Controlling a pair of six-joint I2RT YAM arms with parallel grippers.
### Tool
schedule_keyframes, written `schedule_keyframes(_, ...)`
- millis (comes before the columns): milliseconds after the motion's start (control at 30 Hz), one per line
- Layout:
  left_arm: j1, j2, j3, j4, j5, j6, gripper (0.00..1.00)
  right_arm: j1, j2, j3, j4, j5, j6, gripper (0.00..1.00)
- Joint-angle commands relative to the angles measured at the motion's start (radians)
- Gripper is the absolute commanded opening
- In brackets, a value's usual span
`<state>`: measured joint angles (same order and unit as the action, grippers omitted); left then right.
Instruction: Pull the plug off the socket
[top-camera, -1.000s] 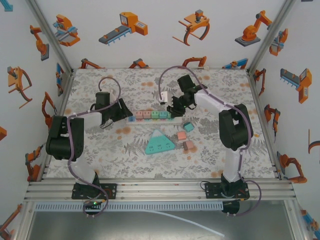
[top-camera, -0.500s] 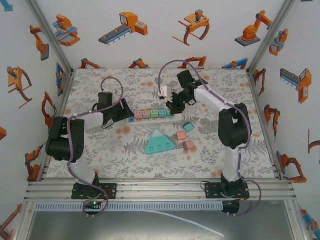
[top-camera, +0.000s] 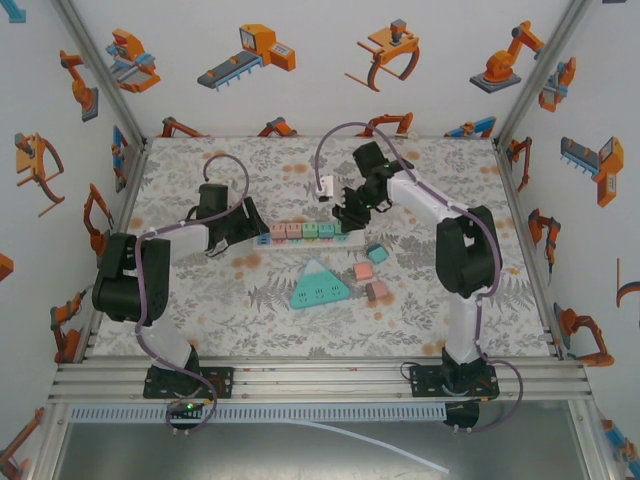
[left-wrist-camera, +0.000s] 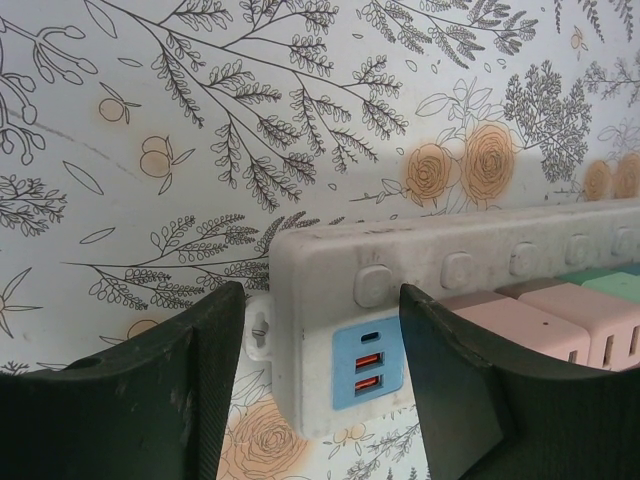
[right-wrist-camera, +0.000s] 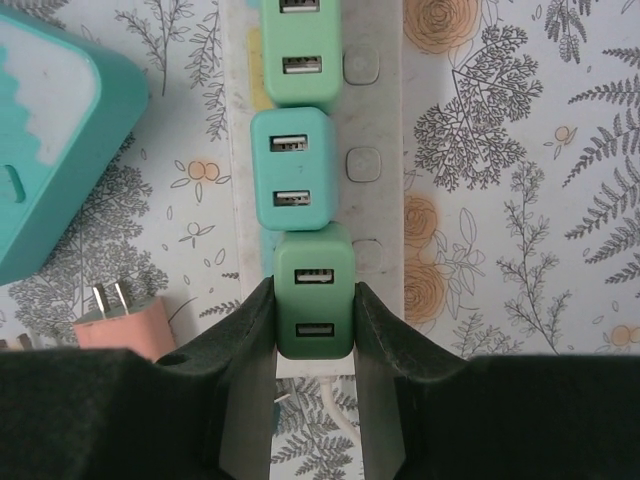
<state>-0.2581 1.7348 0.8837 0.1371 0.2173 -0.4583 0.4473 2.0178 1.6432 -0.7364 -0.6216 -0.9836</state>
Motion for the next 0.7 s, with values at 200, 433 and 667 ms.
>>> schedule_keyframes(200,-0.03,0.065,-0.043,-0.215,-0.078,0.018,0.6,-0.034,-0.032,0.074,-0.007,-0.118,0.105,0.18)
schedule_keyframes(433,-0.021,-0.023,-0.028,-0.254,-0.081,0.026,0.62,-0.034,-0.157,0.012,0.244,0.034,0.588,0.18)
schedule_keyframes(667,-0.016,-0.206,-0.002,-0.28,-0.082,0.002,0.69,-0.072,-0.422,-0.242,0.453,0.187,1.107,0.16)
